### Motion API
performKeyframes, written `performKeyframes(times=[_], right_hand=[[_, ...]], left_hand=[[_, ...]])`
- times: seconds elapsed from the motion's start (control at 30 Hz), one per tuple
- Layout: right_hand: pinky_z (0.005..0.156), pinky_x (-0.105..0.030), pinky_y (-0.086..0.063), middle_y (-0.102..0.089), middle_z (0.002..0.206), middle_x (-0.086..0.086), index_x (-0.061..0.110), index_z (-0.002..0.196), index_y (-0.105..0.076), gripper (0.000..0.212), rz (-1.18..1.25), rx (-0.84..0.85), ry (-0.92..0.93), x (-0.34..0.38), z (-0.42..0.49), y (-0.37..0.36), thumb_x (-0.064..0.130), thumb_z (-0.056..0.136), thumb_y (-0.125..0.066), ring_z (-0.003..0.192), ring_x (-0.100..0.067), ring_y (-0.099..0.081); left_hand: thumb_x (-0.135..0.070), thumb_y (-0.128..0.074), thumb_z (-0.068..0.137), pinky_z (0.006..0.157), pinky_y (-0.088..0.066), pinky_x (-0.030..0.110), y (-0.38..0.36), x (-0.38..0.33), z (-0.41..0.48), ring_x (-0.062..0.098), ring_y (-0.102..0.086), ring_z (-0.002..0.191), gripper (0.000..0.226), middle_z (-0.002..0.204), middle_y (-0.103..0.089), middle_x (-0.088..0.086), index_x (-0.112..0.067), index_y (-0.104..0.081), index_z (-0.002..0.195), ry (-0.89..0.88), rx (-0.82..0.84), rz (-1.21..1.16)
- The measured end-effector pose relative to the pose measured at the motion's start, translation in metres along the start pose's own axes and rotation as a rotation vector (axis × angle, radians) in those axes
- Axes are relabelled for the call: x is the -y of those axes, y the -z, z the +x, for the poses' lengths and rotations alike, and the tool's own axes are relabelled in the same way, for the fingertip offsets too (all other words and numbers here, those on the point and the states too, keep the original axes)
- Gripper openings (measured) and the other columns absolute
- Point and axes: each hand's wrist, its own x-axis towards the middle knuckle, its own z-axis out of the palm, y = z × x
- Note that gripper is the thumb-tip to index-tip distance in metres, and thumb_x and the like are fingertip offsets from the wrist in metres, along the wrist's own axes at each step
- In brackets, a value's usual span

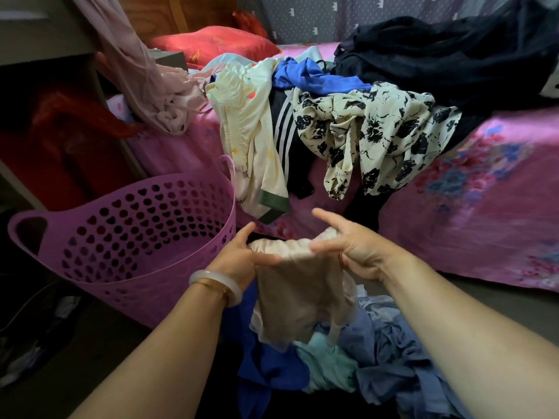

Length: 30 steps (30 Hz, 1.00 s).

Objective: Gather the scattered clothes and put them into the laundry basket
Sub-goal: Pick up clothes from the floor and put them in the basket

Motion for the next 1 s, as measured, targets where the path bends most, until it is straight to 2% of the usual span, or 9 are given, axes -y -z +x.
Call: performKeyframes(times=[0.07, 0.17, 0.27, 0.4, 0.53, 0.63, 0.77, 0.87, 1.0], right_hand=[[0.104, -0.03, -0.043, -0.052, 0.131, 0.001, 0.028, 0.139, -0.048, 0.093, -0.576, 0.113, 0.025, 0.001, -0.005, -0.002, 0.012, 0.058, -0.09, 0.12, -0.016, -0.052], [0.089, -0.032, -0.052, -0.054, 0.11, 0.01, 0.032, 0.116, -0.066, 0.057, -1.236, 0.042, 0.083, -0.005, -0.003, -0.006, 0.008, 0.065, -0.078, 0.106, -0.016, -0.056], [0.074, -0.036, -0.05, -0.044, 0.097, -0.001, 0.02, 0.087, -0.068, 0.029, -1.368, -0.173, 0.209, -0.01, 0.003, -0.008, -0.002, 0.078, -0.052, 0.093, -0.026, -0.055], [0.088, -0.031, -0.043, -0.055, 0.112, -0.007, 0.011, 0.089, -0.067, 0.029, -1.006, -0.386, 0.367, 0.0, 0.011, 0.002, -0.006, 0.072, -0.049, 0.108, -0.025, -0.05], [0.059, -0.027, -0.042, -0.062, 0.076, -0.001, 0.015, 0.087, -0.063, 0.023, -0.45, -0.393, 0.257, 0.004, 0.01, -0.006, -0.004, 0.08, -0.052, 0.072, -0.019, -0.056], [0.063, -0.027, -0.043, -0.062, 0.076, 0.001, 0.022, 0.09, -0.063, 0.006, -0.278, -0.483, 0.182, -0.004, 0.019, -0.019, 0.022, 0.091, -0.058, 0.068, -0.014, -0.057], [0.079, -0.031, -0.044, -0.064, 0.093, -0.003, 0.015, 0.102, -0.063, 0.031, -0.296, -0.631, 0.099, -0.012, 0.033, -0.036, 0.042, 0.094, -0.053, 0.089, -0.021, -0.06], [0.093, -0.043, -0.052, -0.067, 0.109, -0.01, 0.002, 0.119, -0.061, 0.054, -0.13, -0.631, -0.032, -0.009, 0.044, -0.054, 0.048, 0.091, -0.056, 0.101, -0.029, -0.064], [0.09, -0.049, -0.055, -0.067, 0.113, -0.014, 0.003, 0.122, -0.06, 0.036, 0.411, -0.432, -0.083, 0.03, 0.065, -0.094, 0.026, 0.094, -0.061, 0.1, -0.03, -0.067]], left_hand=[[0.014, -0.071, 0.071, 0.091, -0.047, 0.021, 0.001, -0.003, -0.002, 0.018, -0.052, 0.121, 0.079, 0.137, -0.05, 0.006, -0.015, -0.045, 0.14, -0.104, 0.135, 0.404], [-0.004, -0.067, 0.076, 0.087, -0.051, 0.025, 0.003, 0.005, 0.004, 0.014, -0.06, 0.102, 0.035, 0.103, -0.061, -0.006, -0.026, -0.071, 0.102, -0.301, 0.168, 1.258], [-0.008, -0.056, 0.082, 0.084, -0.049, 0.027, 0.0, 0.008, 0.003, 0.015, -0.056, 0.099, 0.026, 0.101, -0.056, -0.005, -0.027, -0.073, 0.09, -0.356, -0.064, 1.397], [-0.007, -0.058, 0.077, 0.084, -0.044, 0.032, 0.014, -0.007, 0.001, 0.014, -0.049, 0.096, 0.02, 0.103, -0.05, -0.009, -0.017, -0.069, 0.09, -0.425, -0.323, 1.057], [0.0, -0.054, 0.082, 0.057, -0.037, 0.024, 0.018, -0.017, -0.005, 0.014, -0.047, 0.069, 0.017, 0.07, -0.051, 0.0, -0.014, -0.053, 0.071, -0.305, -0.343, 0.541], [-0.014, -0.059, 0.089, 0.056, -0.036, 0.023, 0.016, -0.016, -0.006, 0.012, -0.046, 0.068, 0.012, 0.074, -0.05, -0.002, -0.013, -0.051, 0.08, -0.297, -0.439, 0.486], [-0.023, -0.057, 0.093, 0.051, -0.034, 0.017, 0.017, -0.013, -0.002, 0.007, -0.042, 0.064, 0.02, 0.076, -0.047, -0.003, -0.004, -0.052, 0.096, -0.221, -0.559, 0.45], [-0.029, -0.054, 0.094, 0.056, -0.029, 0.025, 0.03, -0.016, 0.0, 0.011, -0.044, 0.064, 0.032, 0.078, -0.049, 0.001, 0.002, -0.058, 0.103, -0.106, -0.601, 0.492], [-0.029, -0.056, 0.094, 0.062, -0.034, 0.028, 0.064, -0.07, -0.002, 0.02, -0.046, 0.071, 0.034, 0.07, -0.049, 0.007, -0.005, -0.056, 0.07, -0.128, -0.706, 0.355]])
